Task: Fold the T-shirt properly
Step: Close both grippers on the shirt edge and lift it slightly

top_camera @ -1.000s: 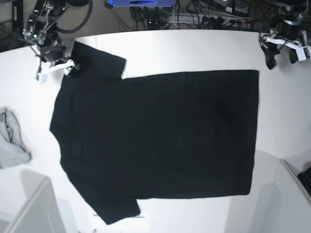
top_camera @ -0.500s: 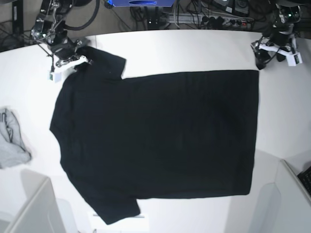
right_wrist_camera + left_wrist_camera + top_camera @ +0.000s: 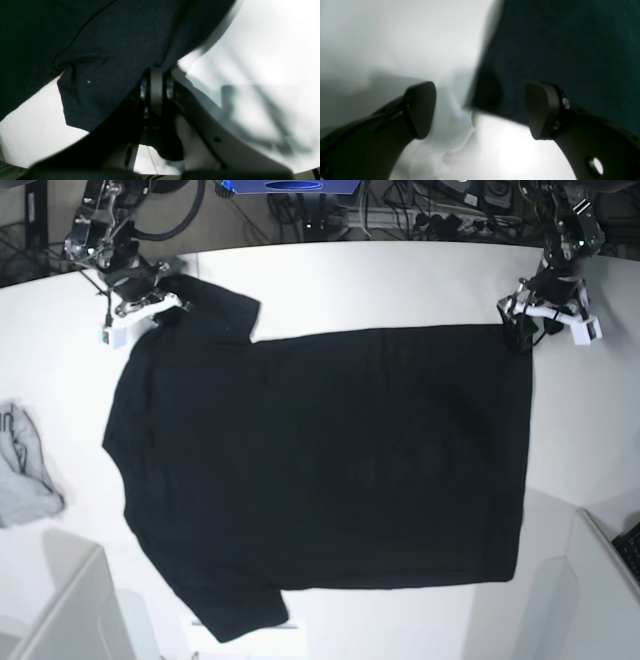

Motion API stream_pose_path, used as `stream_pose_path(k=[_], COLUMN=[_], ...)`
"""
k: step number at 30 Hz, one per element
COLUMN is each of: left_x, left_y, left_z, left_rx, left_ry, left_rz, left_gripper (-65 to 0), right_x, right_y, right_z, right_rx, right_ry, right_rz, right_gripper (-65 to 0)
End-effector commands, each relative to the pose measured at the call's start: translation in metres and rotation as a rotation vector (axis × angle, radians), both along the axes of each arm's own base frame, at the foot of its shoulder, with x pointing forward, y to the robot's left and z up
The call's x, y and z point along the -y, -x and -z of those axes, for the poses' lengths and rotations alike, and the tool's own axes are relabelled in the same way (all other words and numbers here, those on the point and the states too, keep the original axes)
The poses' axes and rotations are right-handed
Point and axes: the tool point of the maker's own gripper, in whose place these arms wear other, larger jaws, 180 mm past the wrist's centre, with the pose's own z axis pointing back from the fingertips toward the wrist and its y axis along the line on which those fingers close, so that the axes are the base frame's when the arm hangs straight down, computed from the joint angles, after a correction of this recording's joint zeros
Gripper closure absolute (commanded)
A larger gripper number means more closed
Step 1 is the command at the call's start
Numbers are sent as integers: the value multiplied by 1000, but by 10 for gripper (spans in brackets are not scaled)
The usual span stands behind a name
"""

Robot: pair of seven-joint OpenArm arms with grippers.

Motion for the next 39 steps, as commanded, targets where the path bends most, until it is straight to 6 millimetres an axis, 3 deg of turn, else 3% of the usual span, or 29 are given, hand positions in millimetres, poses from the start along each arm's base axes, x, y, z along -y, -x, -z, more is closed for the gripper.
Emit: stream_pose_path(k=[1,3,6,15,23,29,34,39], left_x=[5,16,30,26,12,-14,-10,-1], left_y=[0,-4,-9,-5,5,24,39,34], left_z=[4,9,15,20,17,-17,-37,-53], left_rx=[-16,-20,-28,-44,-64,-34,-33,1], left_ry=[18,38,60,59,20,-76,-127,-147], left_rz=[14,34,67,57,67,38,78,110], left_gripper=[-538,-515,-388,-2,0,0,0,0], right_x=[4,4,4,4,4,2,-5,-6], right_y=[0,0,0,5,16,27,39,32], right_z=[-3,-3,-3,-2,-15,-29,-42,-47], right_rx=[4,2,2,-2,12,24,34,58], right_ry=[14,14,14,17,42,63,71,71], right_rz=[-2,-2,-2,-1,-18,-37,-59,-62], right_gripper=[0,0,0,0,0,0,0,0])
